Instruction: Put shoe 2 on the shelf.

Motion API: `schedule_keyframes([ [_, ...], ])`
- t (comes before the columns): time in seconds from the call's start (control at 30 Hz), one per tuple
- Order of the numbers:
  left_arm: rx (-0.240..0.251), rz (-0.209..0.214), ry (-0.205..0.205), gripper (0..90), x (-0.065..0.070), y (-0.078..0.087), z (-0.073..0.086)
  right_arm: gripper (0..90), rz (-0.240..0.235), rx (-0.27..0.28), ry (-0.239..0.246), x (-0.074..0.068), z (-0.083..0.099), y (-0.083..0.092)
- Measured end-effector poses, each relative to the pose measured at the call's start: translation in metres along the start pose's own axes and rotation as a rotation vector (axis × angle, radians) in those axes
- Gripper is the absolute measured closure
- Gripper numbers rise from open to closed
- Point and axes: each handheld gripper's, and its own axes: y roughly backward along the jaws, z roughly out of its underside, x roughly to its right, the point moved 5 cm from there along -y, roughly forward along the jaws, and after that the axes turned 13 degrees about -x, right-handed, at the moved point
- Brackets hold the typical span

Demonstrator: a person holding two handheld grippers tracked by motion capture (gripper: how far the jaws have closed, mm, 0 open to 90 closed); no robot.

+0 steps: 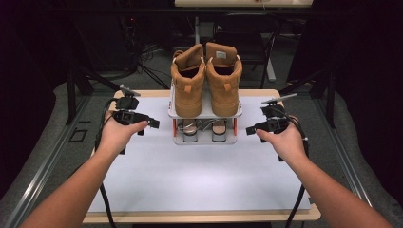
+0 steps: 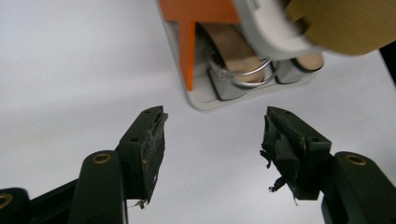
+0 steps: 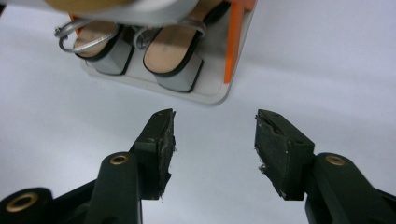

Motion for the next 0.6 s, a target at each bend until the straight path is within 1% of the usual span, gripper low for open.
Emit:
schedule_keyframes([
  [0.03,0.000,-0.003,-0.002,39.1,-0.002,-0.004,0.004,47.2,0.001,0.000,0.009,0.000,0.003,-0.003],
  [0.07,0.000,-0.003,-0.002,39.1,-0.002,-0.004,0.004,47.2,0.001,0.000,0.009,0.000,0.003,-0.003],
  [0.1,-0.006,-0.006,-0.005,39.1,-0.006,-0.011,0.011,47.1,0.016,-0.015,0.019,0.000,0.009,-0.009],
  [0.13,-0.001,-0.006,-0.008,39.1,-0.008,-0.014,0.015,46.9,0.008,-0.002,0.025,-0.002,0.012,-0.014],
  [0.17,-0.001,-0.006,-0.008,39.1,-0.008,-0.014,0.015,46.9,0.008,-0.002,0.025,-0.002,0.012,-0.014],
  [0.2,0.014,-0.004,-0.014,39.1,-0.010,-0.019,0.023,46.9,0.003,-0.008,0.035,-0.004,0.019,-0.021],
  [0.23,0.014,-0.004,-0.014,39.1,-0.010,-0.019,0.023,46.9,0.003,-0.008,0.035,-0.004,0.019,-0.021],
  [0.27,0.015,-0.005,-0.018,39.1,-0.010,-0.023,0.028,46.9,0.007,-0.001,0.037,-0.004,0.021,-0.023],
  [0.3,0.016,-0.012,-0.034,39.1,-0.010,-0.028,0.035,47.1,0.008,-0.005,0.045,-0.003,0.027,-0.032],
  [0.33,0.016,-0.012,-0.034,39.1,-0.010,-0.028,0.035,47.1,0.035,-0.020,0.057,-0.001,0.029,-0.033],
  [0.37,0.020,-0.020,-0.047,39.3,-0.009,-0.033,0.042,47.2,0.003,-0.002,0.037,-0.003,0.031,-0.039],
  [0.4,0.020,-0.020,-0.047,39.4,-0.009,-0.033,0.042,47.4,0.010,-0.022,0.044,-0.002,0.034,-0.042],
  [0.43,0.014,-0.026,-0.051,40.0,-0.009,-0.038,0.050,47.3,0.007,-0.009,0.039,-0.002,0.037,-0.045],
  [0.47,0.026,-0.035,-0.050,40.7,-0.009,-0.041,0.053,47.3,-0.005,-0.002,0.035,-0.002,0.039,-0.048],
  [0.5,0.026,-0.035,-0.050,40.7,-0.009,-0.041,0.053,47.7,-0.001,-0.005,0.042,-0.002,0.042,-0.052],
  [0.57,0.017,-0.047,-0.063,40.7,-0.009,-0.046,0.058,47.6,-0.005,-0.005,0.044,-0.001,0.045,-0.055],
  [0.6,0.019,-0.046,-0.070,40.8,-0.009,-0.048,0.061,47.7,0.001,-0.003,0.050,0.000,0.051,-0.063],
])
